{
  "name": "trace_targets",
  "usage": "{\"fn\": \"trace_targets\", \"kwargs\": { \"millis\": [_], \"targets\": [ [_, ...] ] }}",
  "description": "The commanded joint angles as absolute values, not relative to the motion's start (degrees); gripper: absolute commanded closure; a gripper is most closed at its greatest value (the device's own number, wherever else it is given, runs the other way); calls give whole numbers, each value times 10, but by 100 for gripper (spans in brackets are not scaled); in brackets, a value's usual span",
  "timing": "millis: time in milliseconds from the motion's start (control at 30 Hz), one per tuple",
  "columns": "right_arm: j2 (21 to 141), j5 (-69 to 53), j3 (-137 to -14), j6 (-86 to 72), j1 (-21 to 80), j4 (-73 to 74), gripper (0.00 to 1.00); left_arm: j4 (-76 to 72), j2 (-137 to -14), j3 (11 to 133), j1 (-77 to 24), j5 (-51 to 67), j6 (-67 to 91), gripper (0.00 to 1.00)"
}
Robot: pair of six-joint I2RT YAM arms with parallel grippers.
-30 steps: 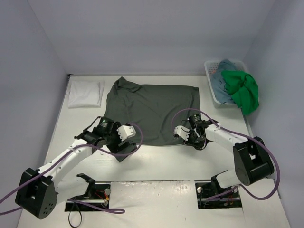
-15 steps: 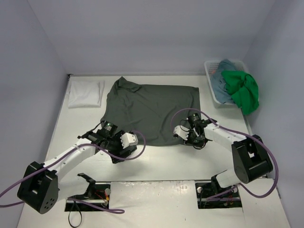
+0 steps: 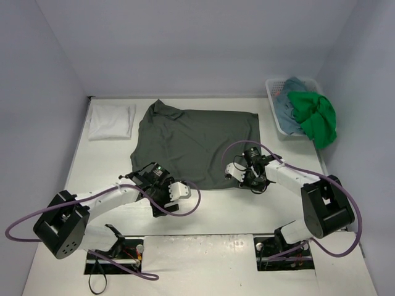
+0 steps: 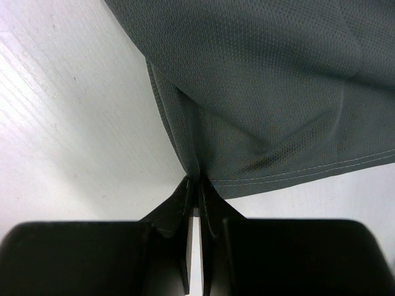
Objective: Fold and stack the t-shirts
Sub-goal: Flatten the tshirt out, then fold the tshirt
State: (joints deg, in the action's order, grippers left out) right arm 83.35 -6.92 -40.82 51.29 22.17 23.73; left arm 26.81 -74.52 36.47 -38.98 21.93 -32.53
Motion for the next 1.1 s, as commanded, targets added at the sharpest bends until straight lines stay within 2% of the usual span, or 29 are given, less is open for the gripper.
{"fn": "trace_targets", "kwargs": {
  "millis": [0, 67, 167, 200, 333, 733, 867, 900, 1000, 1067],
  "targets": [
    [817, -70, -410, 513, 224, 245, 100, 228, -754, 368, -391, 181, -314, 25],
    [816, -69, -408, 513, 223, 245, 100, 216, -746, 367, -391, 160, -309, 25],
    [809, -69, -406, 514, 224, 245, 100, 207, -736, 362, -391, 144, -310, 32],
    [807, -70, -406, 514, 223, 245, 100, 206, -734, 361, -391, 139, -310, 40],
    [802, -74, -410, 512, 223, 245, 100, 207, -745, 361, -392, 123, -315, 58],
    [796, -62, -413, 516, 223, 249, 100, 234, -760, 358, -391, 141, -318, 59],
    [787, -56, -414, 516, 221, 248, 100, 255, -761, 371, -391, 139, -323, 74],
    [782, -59, -416, 515, 221, 248, 100, 260, -752, 373, -390, 137, -323, 84],
    [766, -67, -425, 506, 221, 248, 100, 271, -726, 375, -390, 122, -323, 100],
    [752, -74, -432, 501, 221, 248, 100, 283, -711, 384, -388, 115, -330, 100]
  ]
}}
